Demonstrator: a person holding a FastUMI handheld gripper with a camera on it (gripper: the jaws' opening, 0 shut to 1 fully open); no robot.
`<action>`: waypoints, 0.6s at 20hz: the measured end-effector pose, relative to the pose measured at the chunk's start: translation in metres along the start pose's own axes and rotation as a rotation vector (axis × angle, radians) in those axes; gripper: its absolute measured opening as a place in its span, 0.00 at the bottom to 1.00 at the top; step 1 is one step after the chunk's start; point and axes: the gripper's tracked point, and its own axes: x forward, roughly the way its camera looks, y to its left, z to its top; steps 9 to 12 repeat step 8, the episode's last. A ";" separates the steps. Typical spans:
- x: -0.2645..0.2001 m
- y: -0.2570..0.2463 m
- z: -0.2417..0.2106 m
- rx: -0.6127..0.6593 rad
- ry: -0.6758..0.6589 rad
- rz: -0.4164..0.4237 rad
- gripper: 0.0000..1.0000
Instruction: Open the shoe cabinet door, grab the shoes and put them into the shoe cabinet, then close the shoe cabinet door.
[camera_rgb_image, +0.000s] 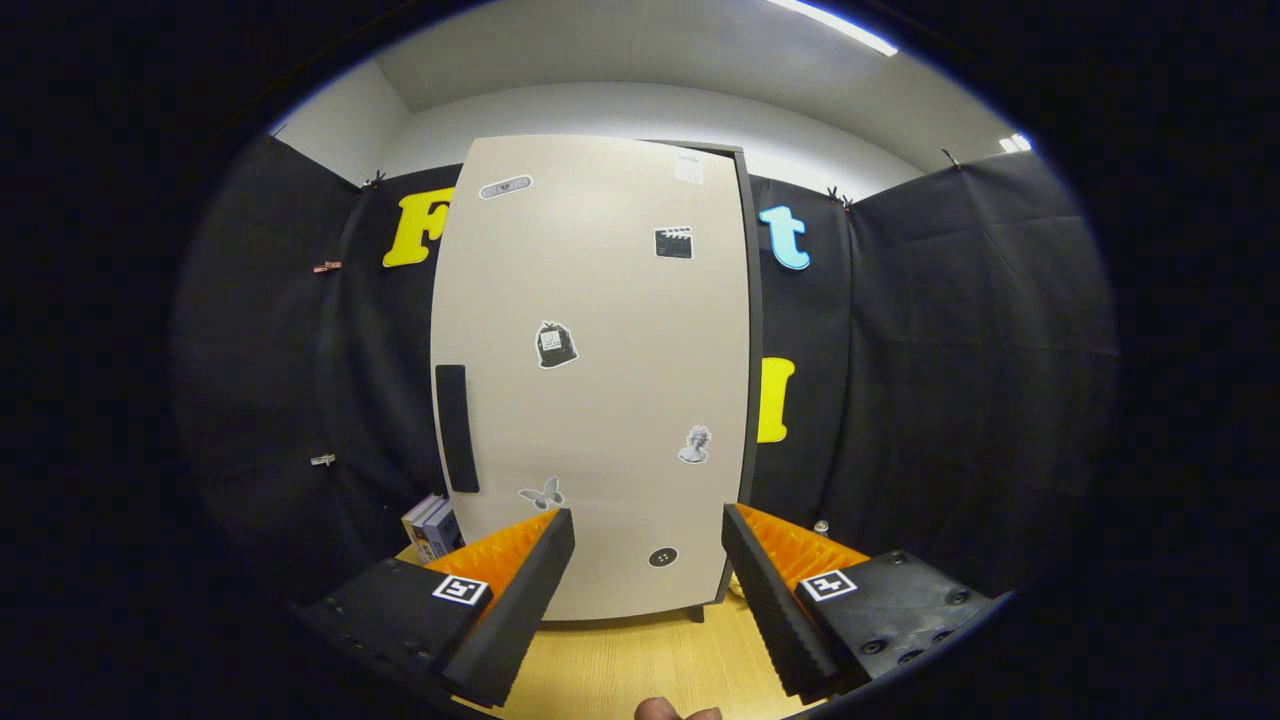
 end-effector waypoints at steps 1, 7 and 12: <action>0.000 -0.001 0.000 -0.001 0.002 0.000 0.97; 0.001 -0.002 -0.002 0.011 0.006 -0.003 0.97; 0.001 -0.003 -0.001 0.011 0.004 -0.003 0.97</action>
